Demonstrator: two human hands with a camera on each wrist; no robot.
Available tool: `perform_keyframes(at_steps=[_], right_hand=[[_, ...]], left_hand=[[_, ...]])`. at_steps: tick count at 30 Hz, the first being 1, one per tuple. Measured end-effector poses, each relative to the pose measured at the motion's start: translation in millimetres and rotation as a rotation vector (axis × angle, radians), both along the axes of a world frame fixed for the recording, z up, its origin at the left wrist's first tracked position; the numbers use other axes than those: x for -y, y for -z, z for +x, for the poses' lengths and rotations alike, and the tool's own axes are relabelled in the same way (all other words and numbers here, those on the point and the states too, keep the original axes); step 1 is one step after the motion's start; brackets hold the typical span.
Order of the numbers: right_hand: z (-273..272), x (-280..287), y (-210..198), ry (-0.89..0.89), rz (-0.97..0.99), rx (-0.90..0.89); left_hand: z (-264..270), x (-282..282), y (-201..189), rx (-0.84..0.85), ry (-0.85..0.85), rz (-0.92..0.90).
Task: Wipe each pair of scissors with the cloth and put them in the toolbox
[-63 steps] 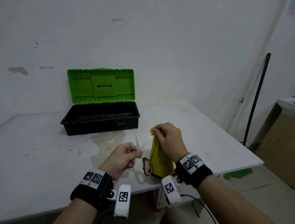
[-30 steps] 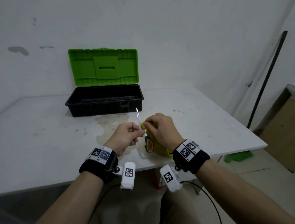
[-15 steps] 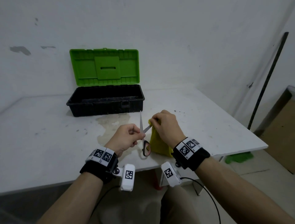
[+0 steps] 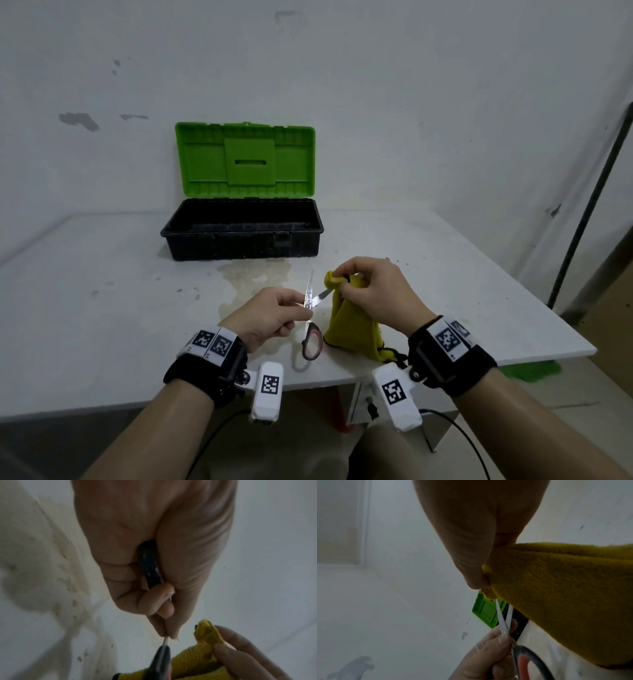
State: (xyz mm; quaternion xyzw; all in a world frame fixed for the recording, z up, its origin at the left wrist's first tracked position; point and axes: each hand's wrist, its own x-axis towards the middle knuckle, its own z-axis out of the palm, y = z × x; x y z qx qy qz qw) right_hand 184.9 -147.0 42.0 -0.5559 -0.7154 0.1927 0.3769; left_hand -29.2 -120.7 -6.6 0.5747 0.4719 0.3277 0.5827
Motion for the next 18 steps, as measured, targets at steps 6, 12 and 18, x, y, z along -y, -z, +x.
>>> perform_keyframes(at_steps=[6,12,18], right_hand=[[-17,2,1,-0.178,0.145,0.273],[-18,-2,10,-0.179,0.144,0.314],[-15,0,7,-0.199,0.164,0.296]], left_hand=[[-1,1,-3,-0.062,0.004,0.068],[-5,1,-5,-0.114,0.052,0.079],[-6,0,-7,-0.136,0.069,0.081]])
